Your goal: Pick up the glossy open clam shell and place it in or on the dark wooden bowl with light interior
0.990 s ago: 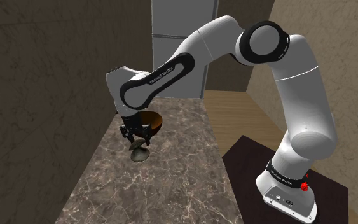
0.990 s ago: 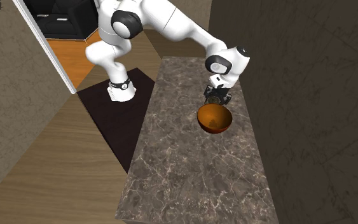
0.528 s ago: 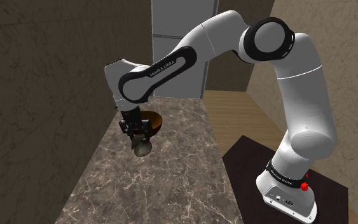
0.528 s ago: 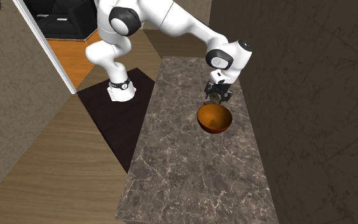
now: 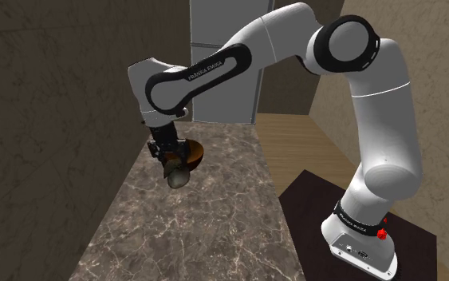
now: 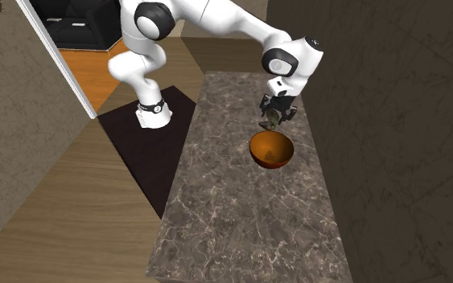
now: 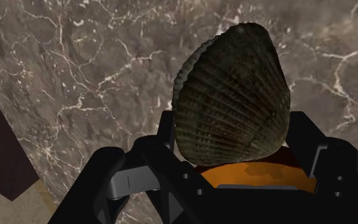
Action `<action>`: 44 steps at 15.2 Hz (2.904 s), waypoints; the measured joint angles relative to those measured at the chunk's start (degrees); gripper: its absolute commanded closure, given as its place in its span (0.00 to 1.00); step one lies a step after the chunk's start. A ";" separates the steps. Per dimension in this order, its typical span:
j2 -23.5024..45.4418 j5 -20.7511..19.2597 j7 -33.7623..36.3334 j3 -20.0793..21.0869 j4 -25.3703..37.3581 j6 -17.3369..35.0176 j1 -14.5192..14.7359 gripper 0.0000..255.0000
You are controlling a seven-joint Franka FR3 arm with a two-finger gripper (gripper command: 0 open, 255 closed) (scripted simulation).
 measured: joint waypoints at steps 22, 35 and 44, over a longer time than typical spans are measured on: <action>-2.91 1.65 -3.28 0.52 11.56 -13.90 -0.95 1.00; 7.00 -2.72 -13.62 -3.94 27.15 -19.52 -4.36 1.00; 7.55 -3.08 -13.08 -4.17 21.07 -13.13 -5.30 1.00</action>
